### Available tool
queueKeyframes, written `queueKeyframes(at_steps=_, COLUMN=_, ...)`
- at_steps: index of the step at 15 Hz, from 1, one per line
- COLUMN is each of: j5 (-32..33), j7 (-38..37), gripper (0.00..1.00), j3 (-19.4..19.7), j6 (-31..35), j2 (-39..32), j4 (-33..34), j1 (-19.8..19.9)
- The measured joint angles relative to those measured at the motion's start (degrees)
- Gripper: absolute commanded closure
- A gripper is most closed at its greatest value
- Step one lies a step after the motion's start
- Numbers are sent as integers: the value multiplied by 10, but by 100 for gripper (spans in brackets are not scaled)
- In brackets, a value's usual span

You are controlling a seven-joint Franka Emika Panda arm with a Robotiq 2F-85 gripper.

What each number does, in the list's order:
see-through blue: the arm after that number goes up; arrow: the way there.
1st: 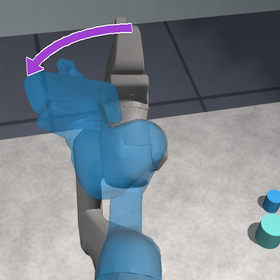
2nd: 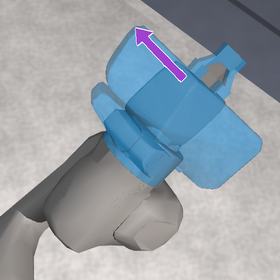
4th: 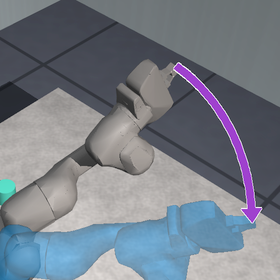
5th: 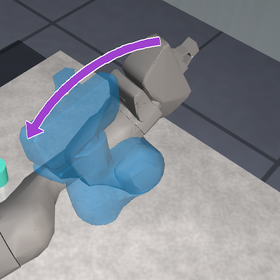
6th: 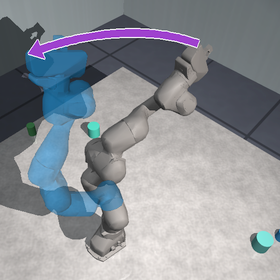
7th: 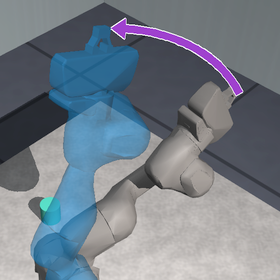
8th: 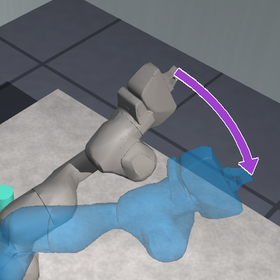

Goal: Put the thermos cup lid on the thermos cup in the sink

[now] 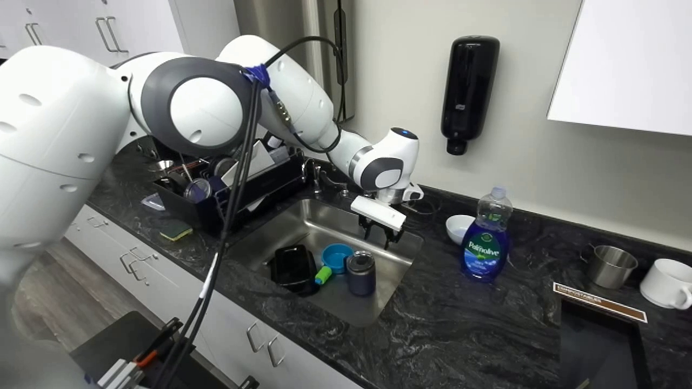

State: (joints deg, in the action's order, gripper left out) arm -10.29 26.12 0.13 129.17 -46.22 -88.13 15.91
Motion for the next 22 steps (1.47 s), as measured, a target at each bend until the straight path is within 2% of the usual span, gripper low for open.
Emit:
queueKeyframes(at_steps=5, j5=63, j7=-17, gripper=96, j3=1, j6=82, j2=25, j4=-78, j1=-32)
queueKeyframes(at_steps=6, j5=75, j7=-24, gripper=99, j3=2, j6=91, j2=26, j4=-87, j1=-38)
queueKeyframes(at_steps=12, j5=134, j7=-66, gripper=100, j3=12, j6=125, j2=28, j4=-120, j1=-60)
queueKeyframes(at_steps=22, j5=187, j7=-96, gripper=100, j3=33, j6=128, j2=27, j4=-145, j1=-74)
